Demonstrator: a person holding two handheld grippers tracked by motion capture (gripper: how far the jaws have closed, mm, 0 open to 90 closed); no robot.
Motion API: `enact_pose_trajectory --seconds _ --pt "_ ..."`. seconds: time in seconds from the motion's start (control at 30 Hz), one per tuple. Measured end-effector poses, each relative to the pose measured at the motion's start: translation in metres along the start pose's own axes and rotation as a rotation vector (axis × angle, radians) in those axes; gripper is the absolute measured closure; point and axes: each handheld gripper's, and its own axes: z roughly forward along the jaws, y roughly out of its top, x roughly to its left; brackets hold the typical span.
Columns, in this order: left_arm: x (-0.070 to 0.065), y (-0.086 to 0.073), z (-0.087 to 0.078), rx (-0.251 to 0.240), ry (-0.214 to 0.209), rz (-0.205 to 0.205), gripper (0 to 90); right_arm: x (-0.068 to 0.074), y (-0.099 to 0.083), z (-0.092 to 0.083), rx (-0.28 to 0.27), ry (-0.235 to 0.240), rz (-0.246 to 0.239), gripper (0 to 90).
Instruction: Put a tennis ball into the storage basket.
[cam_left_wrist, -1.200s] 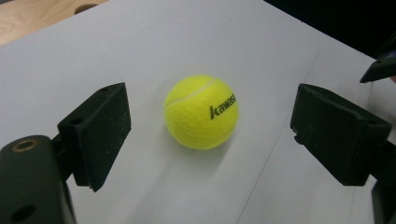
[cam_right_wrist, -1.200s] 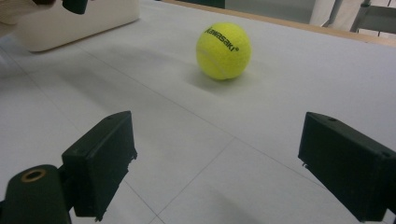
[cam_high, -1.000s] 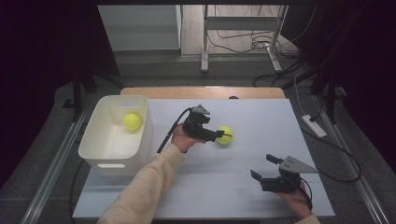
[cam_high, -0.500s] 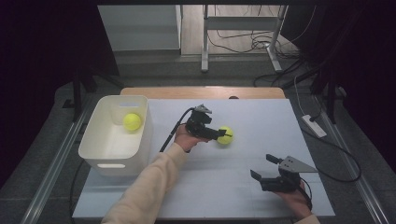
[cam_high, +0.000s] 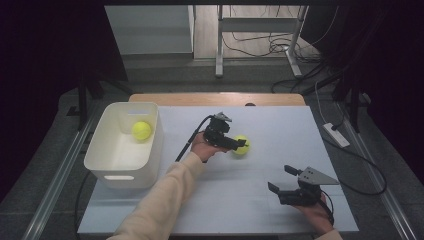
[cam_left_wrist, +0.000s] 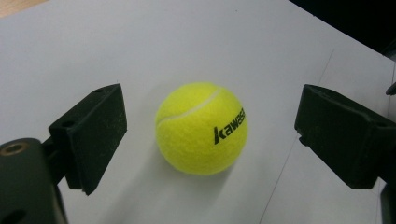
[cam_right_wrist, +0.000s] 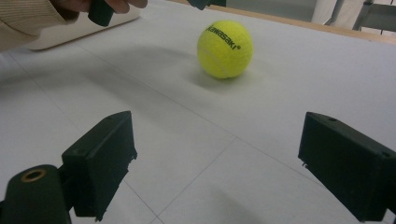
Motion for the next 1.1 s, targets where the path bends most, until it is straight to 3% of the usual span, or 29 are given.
enact_pose_trajectory --seconds 0.6,1.1 --pt "-0.002 -0.001 0.019 0.015 0.004 0.008 7.8 0.000 0.000 0.001 -0.001 0.003 0.000 10.7" --pt "-0.003 -0.008 0.040 0.082 -0.004 0.009 7.3 0.001 0.000 0.001 0.000 0.003 -0.002 10.7"
